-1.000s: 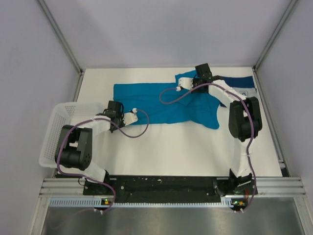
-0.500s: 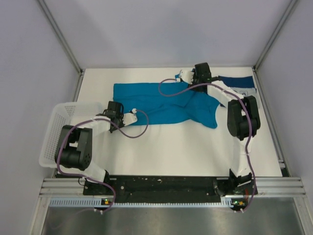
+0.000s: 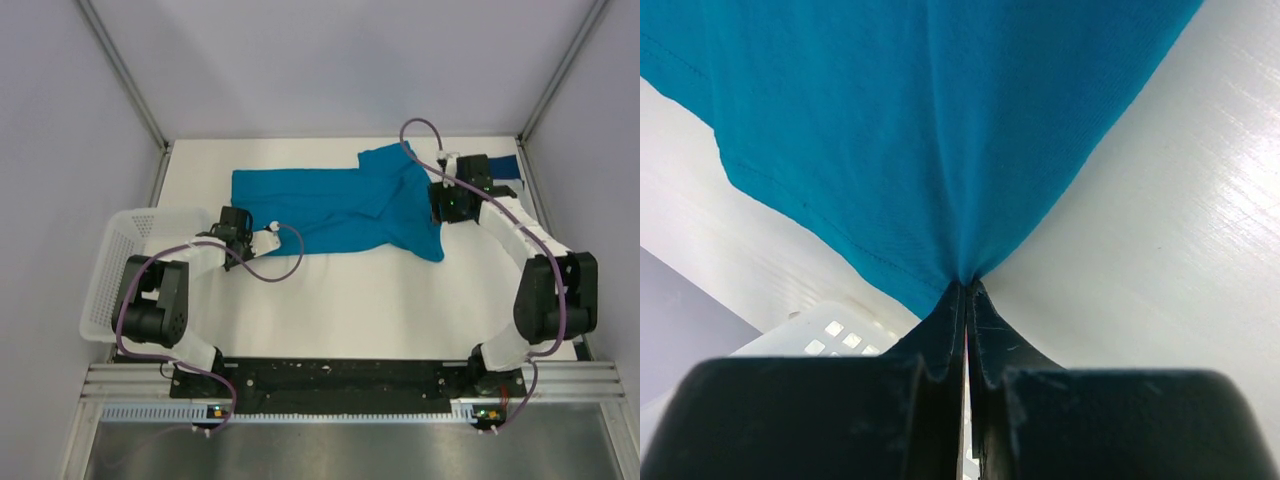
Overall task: Fold and stack the t-shirts
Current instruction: Fold the flattened tshirt in 1/3 of the way
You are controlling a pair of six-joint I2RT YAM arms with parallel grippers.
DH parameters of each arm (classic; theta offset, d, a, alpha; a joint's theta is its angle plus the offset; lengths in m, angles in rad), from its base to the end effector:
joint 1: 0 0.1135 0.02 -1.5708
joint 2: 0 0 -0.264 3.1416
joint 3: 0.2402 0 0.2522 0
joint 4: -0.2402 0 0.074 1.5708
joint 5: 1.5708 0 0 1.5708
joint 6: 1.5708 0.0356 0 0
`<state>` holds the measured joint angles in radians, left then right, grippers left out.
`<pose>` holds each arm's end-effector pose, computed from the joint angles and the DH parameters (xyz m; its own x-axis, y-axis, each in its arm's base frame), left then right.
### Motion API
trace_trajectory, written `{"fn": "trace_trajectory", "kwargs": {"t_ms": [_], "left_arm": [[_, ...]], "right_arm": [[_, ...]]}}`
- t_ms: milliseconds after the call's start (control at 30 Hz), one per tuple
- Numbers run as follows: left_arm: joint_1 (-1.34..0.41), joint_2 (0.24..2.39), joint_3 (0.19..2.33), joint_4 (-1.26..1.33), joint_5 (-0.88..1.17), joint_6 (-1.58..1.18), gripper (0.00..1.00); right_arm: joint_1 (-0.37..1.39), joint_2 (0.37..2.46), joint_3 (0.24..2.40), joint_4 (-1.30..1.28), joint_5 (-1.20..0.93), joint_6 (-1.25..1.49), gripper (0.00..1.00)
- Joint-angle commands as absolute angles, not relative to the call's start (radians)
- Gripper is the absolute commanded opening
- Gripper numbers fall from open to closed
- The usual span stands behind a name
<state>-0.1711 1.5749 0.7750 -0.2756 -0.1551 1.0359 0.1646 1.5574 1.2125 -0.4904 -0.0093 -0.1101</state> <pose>0.2834 -0.0434 0.1475 -0.3594 0.9247 -0.1254 0.7948 0.3738 0.4782 0.3362 0.0562 0.2699 -0.7084 -0.2290 -0.6677 -0.2493 0.9661 -0.0669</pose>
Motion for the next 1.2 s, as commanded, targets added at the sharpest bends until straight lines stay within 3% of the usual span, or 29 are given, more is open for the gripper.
{"fn": "trace_trajectory", "kwargs": {"t_ms": [0, 300, 333, 433, 500, 633, 767, 933, 1167], "left_arm": [[-0.169, 1.563, 0.759, -0.259, -0.140, 1.035, 0.00], [-0.169, 1.560, 0.752, -0.252, -0.143, 1.029, 0.00], [-0.169, 1.559, 0.752, -0.252, -0.144, 1.029, 0.00], [-0.169, 1.548, 0.753, -0.258, -0.149, 1.032, 0.00], [-0.167, 1.533, 0.752, -0.268, -0.153, 1.045, 0.00], [-0.167, 1.497, 0.735, -0.307, -0.155, 1.084, 0.00], [-0.169, 1.460, 0.732, -0.395, -0.108, 1.088, 0.00], [-0.172, 1.414, 0.697, -0.463, -0.095, 1.101, 0.00], [-0.198, 1.324, 0.640, -0.638, -0.080, 1.031, 0.00]], "right_arm": [[0.126, 1.608, 1.088, -0.519, -0.192, 0.075, 0.59], [0.121, 1.669, 1.046, -0.494, -0.157, 0.101, 0.41], [0.117, 1.681, 1.042, -0.494, -0.150, 0.104, 0.37], [0.086, 1.697, 1.028, -0.502, -0.141, 0.117, 0.10], [0.054, 1.681, 1.022, -0.524, -0.105, 0.121, 0.00], [0.005, 1.629, 1.028, -0.593, 0.035, 0.080, 0.00], [0.005, 1.683, 1.080, -0.725, 0.026, 0.032, 0.00], [0.005, 1.756, 1.091, -0.854, 0.175, 0.011, 0.00], [0.005, 1.750, 1.039, -0.936, 0.192, 0.023, 0.01]]}}
